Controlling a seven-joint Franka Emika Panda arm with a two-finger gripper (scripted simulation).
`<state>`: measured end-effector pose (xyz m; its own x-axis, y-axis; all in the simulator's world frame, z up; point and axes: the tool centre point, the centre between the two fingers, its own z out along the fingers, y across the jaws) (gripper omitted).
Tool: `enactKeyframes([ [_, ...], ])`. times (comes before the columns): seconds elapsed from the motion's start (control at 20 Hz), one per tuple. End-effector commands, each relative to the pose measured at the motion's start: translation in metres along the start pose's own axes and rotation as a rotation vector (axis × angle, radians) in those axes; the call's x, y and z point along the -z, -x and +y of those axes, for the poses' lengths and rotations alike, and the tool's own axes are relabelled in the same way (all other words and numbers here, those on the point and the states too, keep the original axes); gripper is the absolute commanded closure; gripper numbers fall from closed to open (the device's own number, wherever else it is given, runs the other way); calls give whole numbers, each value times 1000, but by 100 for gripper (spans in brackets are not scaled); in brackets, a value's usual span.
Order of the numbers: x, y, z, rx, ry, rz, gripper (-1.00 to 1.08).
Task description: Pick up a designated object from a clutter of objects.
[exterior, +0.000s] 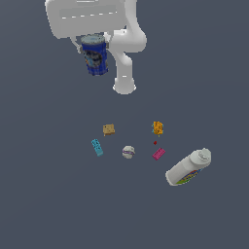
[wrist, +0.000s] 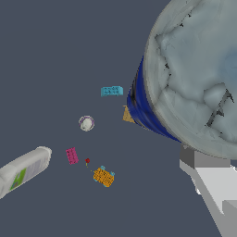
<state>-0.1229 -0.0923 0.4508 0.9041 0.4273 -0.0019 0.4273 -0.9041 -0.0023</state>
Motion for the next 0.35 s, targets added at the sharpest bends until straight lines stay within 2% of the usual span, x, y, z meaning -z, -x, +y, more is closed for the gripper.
enactKeyframes([
  [0.0, 11, 1, 3, 1, 2, 2, 108],
  [0.3, 19, 3, 5, 1, 2, 2, 108],
])
